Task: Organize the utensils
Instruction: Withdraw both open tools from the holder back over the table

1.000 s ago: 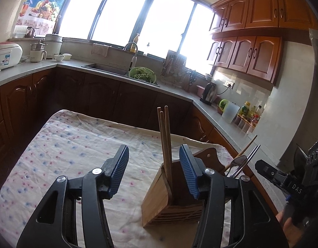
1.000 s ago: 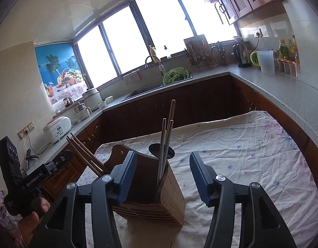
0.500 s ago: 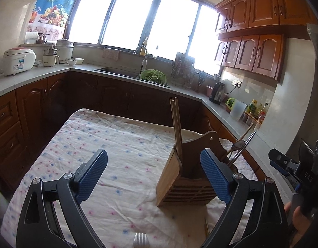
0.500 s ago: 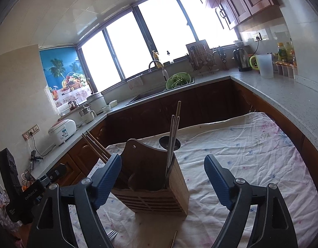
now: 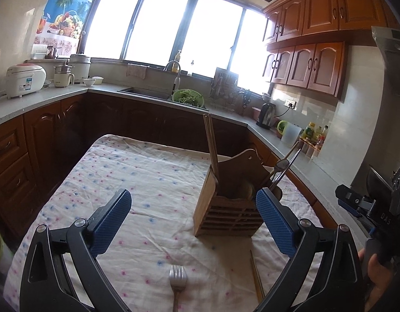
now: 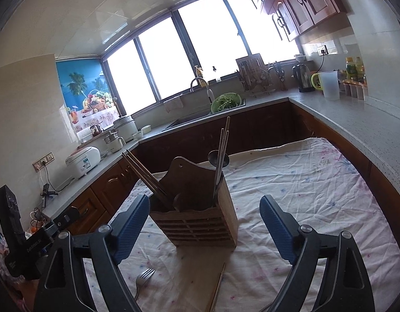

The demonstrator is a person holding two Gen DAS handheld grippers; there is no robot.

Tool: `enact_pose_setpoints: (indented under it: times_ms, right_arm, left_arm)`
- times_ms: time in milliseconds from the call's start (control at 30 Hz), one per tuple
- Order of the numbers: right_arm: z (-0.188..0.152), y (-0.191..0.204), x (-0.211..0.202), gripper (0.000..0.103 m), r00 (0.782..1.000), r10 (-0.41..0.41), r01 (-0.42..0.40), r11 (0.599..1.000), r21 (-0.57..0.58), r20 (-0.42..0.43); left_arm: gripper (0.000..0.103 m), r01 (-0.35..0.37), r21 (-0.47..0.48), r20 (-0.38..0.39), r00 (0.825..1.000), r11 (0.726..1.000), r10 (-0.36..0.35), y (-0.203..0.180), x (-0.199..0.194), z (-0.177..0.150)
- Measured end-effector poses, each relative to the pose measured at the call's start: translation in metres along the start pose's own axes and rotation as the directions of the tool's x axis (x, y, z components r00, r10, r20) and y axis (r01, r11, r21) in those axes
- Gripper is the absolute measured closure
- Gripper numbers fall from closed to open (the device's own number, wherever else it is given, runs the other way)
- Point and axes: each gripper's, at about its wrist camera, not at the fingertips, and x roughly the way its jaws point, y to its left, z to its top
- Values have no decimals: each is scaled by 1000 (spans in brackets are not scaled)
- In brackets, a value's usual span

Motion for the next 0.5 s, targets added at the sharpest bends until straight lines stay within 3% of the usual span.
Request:
enact_pose_setpoints:
  times_ms: [167,233,300,367,500]
  right_arm:
    - [-5,3,-11,14,1000,1,-1,1000,-4,4]
    - [-8,3,-16,14,1000,-2,2,1000,-4,8]
    - [-10,3,-21,12,1000,-1,1,1000,1,12]
    - [-14,3,-28,11,1000,0,-1,1000,7,19]
    - [-26,5,-40,9,1000,4,-4,1000,13,21]
  left_arm:
    - [4,48,4,-42,998,999,-48,-2,-5,1]
    - [4,26,26,-71,997,999,-24,-6,-6,-1]
    - [4,28,37,-42,999,999,-27,-7,-15,-7]
    - [2,-19,23,-12,1000,1000,19,-5,-25,-14]
    - [0,7,-36,-49,999,999,-9,3,-34,-30]
